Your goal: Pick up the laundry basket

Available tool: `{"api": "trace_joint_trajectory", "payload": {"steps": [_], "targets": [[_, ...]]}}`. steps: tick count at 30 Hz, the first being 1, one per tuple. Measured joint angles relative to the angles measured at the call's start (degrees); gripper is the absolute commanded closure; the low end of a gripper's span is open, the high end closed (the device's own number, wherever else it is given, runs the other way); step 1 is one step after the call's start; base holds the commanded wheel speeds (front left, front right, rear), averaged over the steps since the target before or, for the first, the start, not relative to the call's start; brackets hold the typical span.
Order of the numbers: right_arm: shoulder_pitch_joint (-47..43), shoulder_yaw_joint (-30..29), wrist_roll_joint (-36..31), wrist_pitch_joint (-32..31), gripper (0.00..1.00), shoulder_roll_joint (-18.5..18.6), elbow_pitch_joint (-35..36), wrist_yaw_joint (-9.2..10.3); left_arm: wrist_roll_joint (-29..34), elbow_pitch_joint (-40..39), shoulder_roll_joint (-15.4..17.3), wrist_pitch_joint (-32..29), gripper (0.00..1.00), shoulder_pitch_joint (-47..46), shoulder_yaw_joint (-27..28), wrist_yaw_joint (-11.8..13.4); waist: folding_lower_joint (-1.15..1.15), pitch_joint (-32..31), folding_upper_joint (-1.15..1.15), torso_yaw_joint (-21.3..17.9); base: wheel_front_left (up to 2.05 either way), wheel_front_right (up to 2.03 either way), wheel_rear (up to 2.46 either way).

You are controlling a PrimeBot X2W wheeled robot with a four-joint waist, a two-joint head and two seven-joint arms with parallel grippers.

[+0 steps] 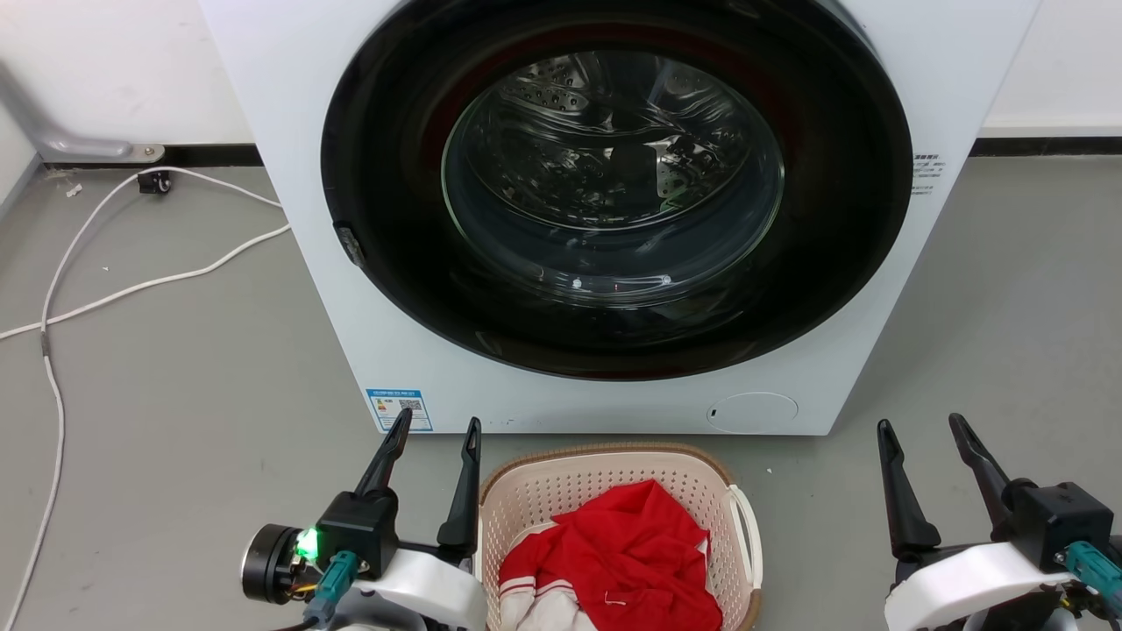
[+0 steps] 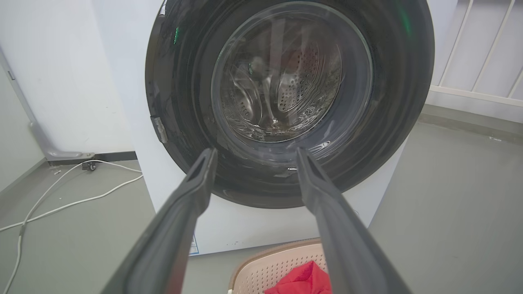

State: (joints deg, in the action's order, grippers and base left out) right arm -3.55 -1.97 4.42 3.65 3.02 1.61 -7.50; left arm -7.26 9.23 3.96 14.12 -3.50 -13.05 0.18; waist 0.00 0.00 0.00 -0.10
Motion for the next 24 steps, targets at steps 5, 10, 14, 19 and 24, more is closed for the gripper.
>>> {"api": "trace_joint_trajectory", "payload": {"steps": [5,10,14,19,24], "targets": [[-0.1,0.0,-1.0,0.4,0.00,0.0,0.0,0.00,1.1,0.4,-0.2,0.5,0.00,0.1,0.0,0.1,0.00,0.1,0.00,0.0,0.00,0.00,0.00],[-0.4,0.0,-1.7,0.9,0.00,0.0,0.0,-0.01,2.5,0.8,-0.4,0.8,0.00,0.3,0.0,0.1,0.00,0.1,0.00,-0.1,0.00,0.00,0.00],[-0.4,-0.1,-1.2,1.0,0.00,0.0,-0.3,0.00,2.3,1.4,-0.5,0.9,0.00,0.3,0.2,0.1,0.00,0.2,0.00,-0.1,0.00,0.00,0.00],[-0.4,-0.1,-0.7,1.2,0.00,0.0,-0.8,-0.01,1.9,1.7,-0.6,0.9,0.00,0.3,0.5,0.1,0.00,0.2,0.00,-0.1,0.00,0.00,0.00],[-0.3,-0.2,-0.4,1.4,0.00,0.0,-1.2,-0.01,1.8,2.0,-0.7,0.9,0.00,0.3,0.8,0.0,0.00,0.2,0.00,-0.1,0.00,0.00,0.00]]}}
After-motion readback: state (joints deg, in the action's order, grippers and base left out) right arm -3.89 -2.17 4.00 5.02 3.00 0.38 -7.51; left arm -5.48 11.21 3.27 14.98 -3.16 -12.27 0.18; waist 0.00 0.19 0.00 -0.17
